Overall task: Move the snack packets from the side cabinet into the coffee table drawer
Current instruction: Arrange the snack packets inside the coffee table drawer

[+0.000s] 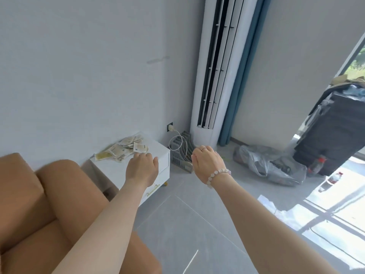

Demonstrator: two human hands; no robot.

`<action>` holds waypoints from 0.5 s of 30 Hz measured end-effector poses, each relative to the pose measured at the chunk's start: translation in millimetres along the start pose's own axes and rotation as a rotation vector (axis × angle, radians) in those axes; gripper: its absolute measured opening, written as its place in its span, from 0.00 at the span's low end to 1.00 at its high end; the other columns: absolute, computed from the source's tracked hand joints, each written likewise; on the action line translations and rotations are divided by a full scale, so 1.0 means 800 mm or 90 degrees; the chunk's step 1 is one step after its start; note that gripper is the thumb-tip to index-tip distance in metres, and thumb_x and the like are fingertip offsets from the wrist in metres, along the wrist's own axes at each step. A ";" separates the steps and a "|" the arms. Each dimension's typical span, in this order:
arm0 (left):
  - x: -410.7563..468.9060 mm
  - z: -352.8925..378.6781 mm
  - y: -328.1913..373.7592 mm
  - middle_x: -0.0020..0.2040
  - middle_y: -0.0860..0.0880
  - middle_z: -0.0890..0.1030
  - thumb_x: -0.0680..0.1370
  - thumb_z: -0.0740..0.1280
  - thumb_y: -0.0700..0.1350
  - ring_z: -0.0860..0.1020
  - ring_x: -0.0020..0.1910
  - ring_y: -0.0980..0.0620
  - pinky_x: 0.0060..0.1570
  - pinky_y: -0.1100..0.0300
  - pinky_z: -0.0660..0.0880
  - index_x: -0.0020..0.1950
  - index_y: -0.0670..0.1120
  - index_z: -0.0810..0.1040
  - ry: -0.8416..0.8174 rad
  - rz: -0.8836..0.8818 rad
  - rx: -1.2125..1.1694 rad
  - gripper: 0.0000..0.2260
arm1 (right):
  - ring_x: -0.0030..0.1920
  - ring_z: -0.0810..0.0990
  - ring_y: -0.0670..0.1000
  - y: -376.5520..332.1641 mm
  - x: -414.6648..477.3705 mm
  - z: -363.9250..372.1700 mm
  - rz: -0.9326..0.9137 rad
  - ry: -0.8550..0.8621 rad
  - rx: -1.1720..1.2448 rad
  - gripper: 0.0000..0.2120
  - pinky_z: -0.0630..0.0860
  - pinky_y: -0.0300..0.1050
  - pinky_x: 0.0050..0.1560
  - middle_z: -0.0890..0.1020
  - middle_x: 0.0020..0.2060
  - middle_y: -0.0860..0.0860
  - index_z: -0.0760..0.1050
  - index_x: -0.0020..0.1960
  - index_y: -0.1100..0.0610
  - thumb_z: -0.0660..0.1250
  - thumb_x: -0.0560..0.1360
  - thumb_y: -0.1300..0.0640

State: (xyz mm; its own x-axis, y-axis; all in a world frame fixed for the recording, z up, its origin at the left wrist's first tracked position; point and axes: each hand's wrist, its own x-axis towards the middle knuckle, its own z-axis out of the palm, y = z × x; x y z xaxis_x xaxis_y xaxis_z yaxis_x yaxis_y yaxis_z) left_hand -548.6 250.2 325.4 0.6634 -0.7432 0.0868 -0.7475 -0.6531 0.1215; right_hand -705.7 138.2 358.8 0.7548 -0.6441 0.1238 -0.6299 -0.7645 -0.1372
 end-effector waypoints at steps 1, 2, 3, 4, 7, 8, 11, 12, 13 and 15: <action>0.014 0.005 -0.006 0.57 0.42 0.79 0.83 0.47 0.48 0.72 0.59 0.43 0.55 0.54 0.69 0.57 0.39 0.75 -0.002 -0.007 0.001 0.20 | 0.58 0.71 0.54 0.006 0.014 0.001 0.010 0.002 -0.001 0.16 0.67 0.46 0.56 0.76 0.56 0.54 0.74 0.56 0.59 0.48 0.82 0.55; 0.027 0.009 -0.010 0.57 0.41 0.79 0.83 0.47 0.48 0.72 0.60 0.43 0.55 0.54 0.69 0.57 0.39 0.75 -0.006 -0.011 0.005 0.20 | 0.59 0.71 0.54 0.013 0.025 0.003 0.021 0.005 -0.002 0.16 0.67 0.46 0.55 0.76 0.56 0.54 0.74 0.56 0.59 0.48 0.82 0.55; 0.038 0.012 -0.012 0.57 0.41 0.79 0.83 0.47 0.48 0.72 0.60 0.43 0.55 0.54 0.69 0.57 0.39 0.76 -0.013 -0.011 0.008 0.20 | 0.59 0.71 0.54 0.020 0.035 0.004 0.030 0.010 -0.006 0.16 0.67 0.46 0.55 0.76 0.56 0.53 0.74 0.56 0.59 0.48 0.82 0.55; 0.050 0.014 -0.011 0.57 0.41 0.79 0.83 0.47 0.47 0.72 0.60 0.43 0.56 0.53 0.69 0.58 0.39 0.76 -0.021 -0.008 0.012 0.20 | 0.59 0.71 0.54 0.028 0.044 0.005 0.043 0.014 -0.009 0.16 0.67 0.46 0.55 0.76 0.56 0.53 0.73 0.56 0.59 0.48 0.82 0.55; 0.082 0.016 -0.002 0.58 0.41 0.79 0.83 0.47 0.48 0.72 0.60 0.42 0.56 0.54 0.69 0.59 0.39 0.75 -0.035 0.014 0.015 0.20 | 0.57 0.71 0.54 0.050 0.070 0.005 0.084 0.023 -0.016 0.16 0.68 0.46 0.54 0.76 0.55 0.54 0.73 0.55 0.60 0.49 0.82 0.55; 0.093 0.017 0.000 0.57 0.41 0.79 0.83 0.47 0.48 0.72 0.60 0.42 0.55 0.53 0.69 0.59 0.38 0.75 -0.034 0.018 0.013 0.20 | 0.57 0.71 0.54 0.054 0.080 0.005 0.090 0.024 -0.015 0.16 0.68 0.46 0.54 0.76 0.55 0.54 0.73 0.55 0.60 0.49 0.82 0.55; 0.122 0.026 -0.004 0.57 0.40 0.79 0.83 0.48 0.48 0.72 0.61 0.42 0.55 0.53 0.69 0.59 0.38 0.75 -0.039 0.012 0.009 0.20 | 0.57 0.71 0.55 0.050 0.117 0.010 0.072 0.030 0.003 0.16 0.69 0.47 0.53 0.76 0.54 0.55 0.73 0.54 0.61 0.49 0.82 0.56; 0.130 0.031 -0.008 0.57 0.40 0.79 0.83 0.48 0.48 0.71 0.61 0.42 0.56 0.53 0.69 0.58 0.38 0.75 -0.044 0.005 0.008 0.20 | 0.57 0.71 0.55 0.046 0.131 0.016 0.055 0.028 0.007 0.16 0.69 0.47 0.53 0.76 0.54 0.55 0.73 0.54 0.61 0.49 0.82 0.56; 0.138 0.037 -0.012 0.57 0.41 0.78 0.83 0.47 0.48 0.71 0.62 0.43 0.57 0.53 0.69 0.58 0.38 0.75 -0.051 -0.004 0.008 0.20 | 0.57 0.71 0.55 0.041 0.146 0.023 0.033 0.023 0.007 0.15 0.68 0.46 0.52 0.76 0.54 0.54 0.73 0.54 0.60 0.49 0.82 0.56; 0.155 0.049 -0.022 0.58 0.42 0.78 0.83 0.47 0.48 0.70 0.62 0.44 0.57 0.53 0.69 0.58 0.39 0.75 -0.060 -0.024 0.015 0.20 | 0.57 0.71 0.54 0.031 0.178 0.040 -0.015 0.004 0.001 0.15 0.68 0.45 0.52 0.75 0.55 0.54 0.73 0.55 0.60 0.49 0.82 0.56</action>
State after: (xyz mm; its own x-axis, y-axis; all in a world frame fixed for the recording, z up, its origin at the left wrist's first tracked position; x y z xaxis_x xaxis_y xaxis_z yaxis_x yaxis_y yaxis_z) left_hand -454.5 163.8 295.3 0.6854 -0.7281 -0.0104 -0.7238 -0.6828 0.0999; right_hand -608.2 28.1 341.9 0.7680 -0.6266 0.1326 -0.6120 -0.7790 -0.1365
